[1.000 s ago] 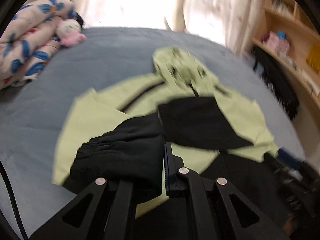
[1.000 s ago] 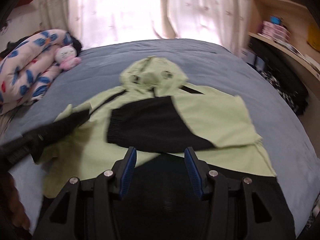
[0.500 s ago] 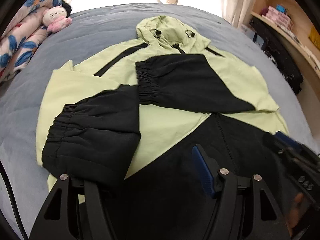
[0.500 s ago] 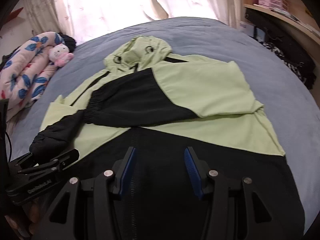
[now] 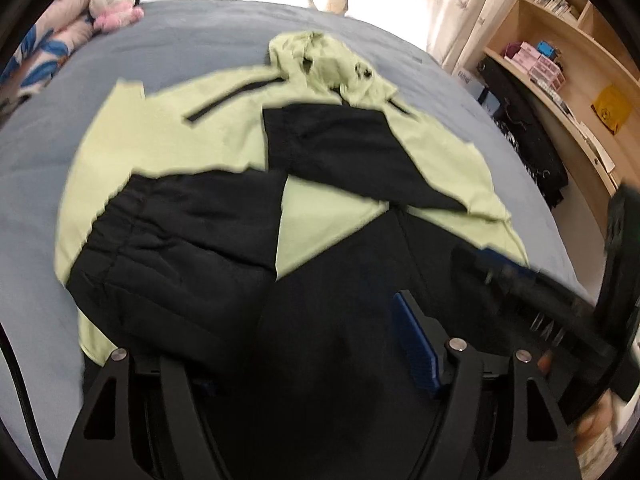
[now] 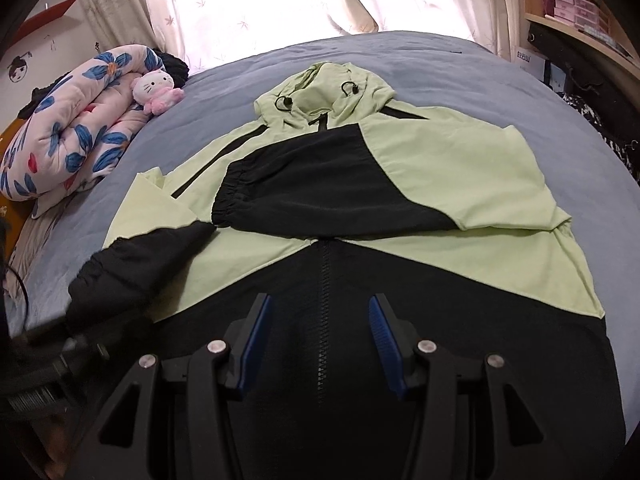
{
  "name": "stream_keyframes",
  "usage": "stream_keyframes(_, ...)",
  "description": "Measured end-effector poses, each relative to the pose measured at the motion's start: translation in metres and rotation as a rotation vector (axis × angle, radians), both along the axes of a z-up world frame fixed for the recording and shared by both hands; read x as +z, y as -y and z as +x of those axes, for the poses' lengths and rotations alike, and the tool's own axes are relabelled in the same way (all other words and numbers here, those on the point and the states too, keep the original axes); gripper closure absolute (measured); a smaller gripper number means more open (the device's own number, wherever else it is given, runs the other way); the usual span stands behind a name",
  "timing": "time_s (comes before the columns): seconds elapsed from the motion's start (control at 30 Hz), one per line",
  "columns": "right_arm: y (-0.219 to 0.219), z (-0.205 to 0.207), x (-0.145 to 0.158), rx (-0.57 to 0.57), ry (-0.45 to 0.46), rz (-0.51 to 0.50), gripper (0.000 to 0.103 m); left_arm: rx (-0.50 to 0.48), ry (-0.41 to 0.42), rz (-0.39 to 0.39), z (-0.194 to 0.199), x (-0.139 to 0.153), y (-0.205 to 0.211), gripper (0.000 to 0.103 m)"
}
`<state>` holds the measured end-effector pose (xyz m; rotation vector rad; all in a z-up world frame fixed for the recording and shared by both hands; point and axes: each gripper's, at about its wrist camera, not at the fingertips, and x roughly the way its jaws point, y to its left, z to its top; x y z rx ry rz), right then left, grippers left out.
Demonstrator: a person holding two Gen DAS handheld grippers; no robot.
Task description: Fold large clothes
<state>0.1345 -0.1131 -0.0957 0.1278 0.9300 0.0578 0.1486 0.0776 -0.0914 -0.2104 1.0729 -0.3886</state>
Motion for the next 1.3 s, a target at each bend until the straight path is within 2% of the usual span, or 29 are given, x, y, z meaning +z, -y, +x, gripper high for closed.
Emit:
stream_keyframes(0.13, 0.007, 0.000, 0.001, -0.017, -0.005, 0.002, 0.053, -0.018, -0.053, 0.011, -0.016, -0.023, 0.009, 0.031)
stream_keyframes(0.27, 0.009, -0.003, 0.003, -0.014, -0.005, 0.001, 0.053, -0.060, -0.030, 0.077, -0.033, -0.026, 0.015, 0.031)
stream_keyframes(0.43, -0.005, -0.007, 0.013, 0.058, 0.008, 0.005, 0.053, -0.071, -0.013, 0.171, -0.054, -0.024, 0.009, 0.031)
stream_keyframes(0.53, -0.028, -0.004, 0.021, 0.170, 0.004, 0.041, 0.053, -0.086, -0.007, 0.190, -0.064, -0.020, 0.002, 0.031)
stream_keyframes(0.63, -0.059, 0.006, 0.022, 0.327, -0.043, 0.110, 0.053, -0.092, -0.012, 0.121, -0.070, -0.018, -0.011, 0.028)
stream_keyframes(0.73, -0.093, 0.024, 0.015, 0.464, -0.114, 0.180, 0.053, -0.055, 0.008, -0.014, -0.075, -0.018, -0.029, 0.027)
stream_keyframes(0.83, -0.124, 0.042, 0.003, 0.534, -0.189, 0.161, 0.053, -0.008, 0.028, -0.100, -0.079, -0.023, -0.043, 0.027)
stream_keyframes(0.9, -0.146, 0.054, -0.008, 0.605, -0.265, 0.178, 0.053, 0.008, 0.039, -0.124, -0.081, -0.025, -0.048, 0.027)
stream_keyframes(1.0, -0.168, 0.061, -0.018, 0.652, -0.316, 0.146, 0.053, 0.015, 0.067, -0.162, -0.088, -0.027, -0.056, 0.027)
stream_keyframes(1.23, -0.202, 0.063, -0.027, 0.748, -0.371, 0.109, 0.052, 0.027, 0.081, -0.209, -0.094, -0.028, -0.066, 0.027)
stream_keyframes(1.3, -0.211, 0.063, -0.027, 0.771, -0.380, 0.089, 0.048, 0.025, 0.093, -0.222, -0.099, -0.025, -0.068, 0.027)
